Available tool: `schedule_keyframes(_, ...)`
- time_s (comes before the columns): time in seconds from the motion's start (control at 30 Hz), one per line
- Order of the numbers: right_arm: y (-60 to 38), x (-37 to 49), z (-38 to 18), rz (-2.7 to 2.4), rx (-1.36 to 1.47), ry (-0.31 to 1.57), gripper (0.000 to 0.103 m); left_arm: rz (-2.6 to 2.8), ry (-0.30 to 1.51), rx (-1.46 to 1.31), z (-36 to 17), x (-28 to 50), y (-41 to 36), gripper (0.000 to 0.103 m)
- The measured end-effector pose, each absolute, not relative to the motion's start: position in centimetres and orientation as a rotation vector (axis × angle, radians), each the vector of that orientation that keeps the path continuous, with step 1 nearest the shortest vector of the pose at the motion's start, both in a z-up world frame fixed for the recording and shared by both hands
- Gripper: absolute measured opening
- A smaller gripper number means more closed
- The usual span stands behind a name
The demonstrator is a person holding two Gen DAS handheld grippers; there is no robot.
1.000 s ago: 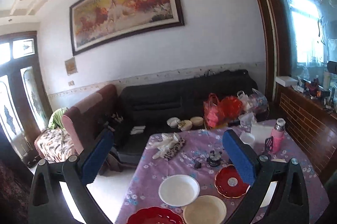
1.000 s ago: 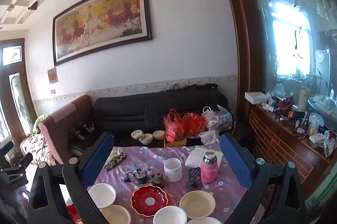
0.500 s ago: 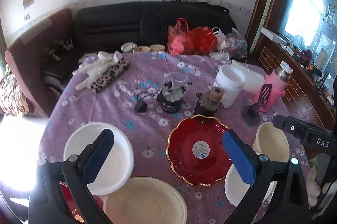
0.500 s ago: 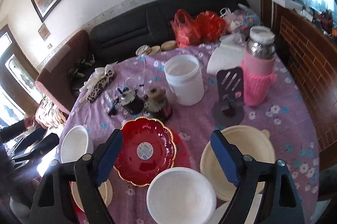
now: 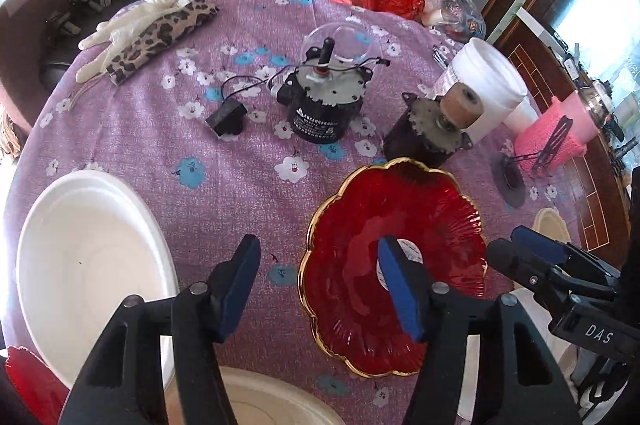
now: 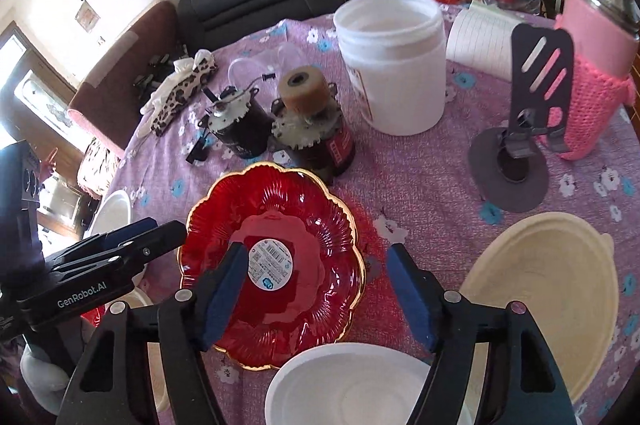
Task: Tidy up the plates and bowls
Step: 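Close both grippers on the rim of the red gold-rimmed plate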
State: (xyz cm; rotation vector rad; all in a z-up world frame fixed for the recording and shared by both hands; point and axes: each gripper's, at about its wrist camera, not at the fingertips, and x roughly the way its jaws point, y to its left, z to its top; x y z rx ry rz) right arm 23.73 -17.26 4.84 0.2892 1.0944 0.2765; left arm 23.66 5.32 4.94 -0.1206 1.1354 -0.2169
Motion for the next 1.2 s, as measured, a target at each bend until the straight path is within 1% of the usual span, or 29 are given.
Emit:
schedule_keyframes(0.2, -17.1, 24.5, 3.1, 0.287, 0.282, 1.143, 0.075, -0.245, 1.19, -0.098, 3.5, 24.2, 4.6, 0.061)
schedule_keyframes(0.27, -17.0, 24.6, 2.7, 0.292, 0.286, 1.155, 0.073, -0.257, 1.212, -0.1, 3.1, 24.3, 4.3, 0.059)
schedule_keyframes(0.37, -16.9, 24.7, 2.2, 0.302, 0.291, 1.171, 0.069, -0.278, 1.253, -0.093, 2.2, 24.4, 3.8, 0.045)
schedule_keyframes(0.5, -16.7, 24.8, 1.8, 0.307, 0.285, 1.187, 0.063, -0.269, 1.269, -0.066, 1.7, 24.3, 3.6, 0.034)
schedule_keyframes(0.57, -16.7, 24.8, 1.5, 0.303, 0.28, 1.198, 0.056, -0.269, 1.272, -0.068, 1.6, 24.4, 3.7, 0.029)
schedule_keyframes(0.6, -16.7, 24.9, 1.4, 0.299, 0.274, 1.205, 0.053, -0.269, 1.276, -0.069, 1.5, 24.4, 3.7, 0.027)
schedule_keyframes(0.67, -16.4, 25.1, 1.0, 0.281, 0.257, 1.221, 0.04, -0.26, 1.281, -0.059, 1.4, 24.5, 3.8, 0.024)
schedule_keyframes(0.7, -16.4, 25.1, 0.9, 0.275, 0.252, 1.225, 0.037, -0.258, 1.281, -0.058, 1.3, 24.5, 3.8, 0.024)
schedule_keyframes(0.77, -16.6, 25.1, 0.7, 0.256, 0.246, 1.228, 0.026, -0.256, 1.276, -0.06, 1.3, 24.5, 3.9, 0.024)
schedule_keyframes(0.83, -17.1, 25.0, 0.6, 0.247, 0.272, 1.226, 0.02, -0.256, 1.275, -0.077, 1.0, 24.3, 3.8, 0.024)
schedule_keyframes(0.87, -17.4, 25.0, 0.6, 0.243, 0.288, 1.226, 0.018, -0.26, 1.274, -0.092, 1.1, 24.3, 3.9, 0.024)
schedule_keyframes(1.2, -18.5, 24.4, 1.6, 0.268, 0.384, 1.153, 0.018, -0.257, 1.171, -0.138, 4.2, 23.6, 5.2, 0.024)
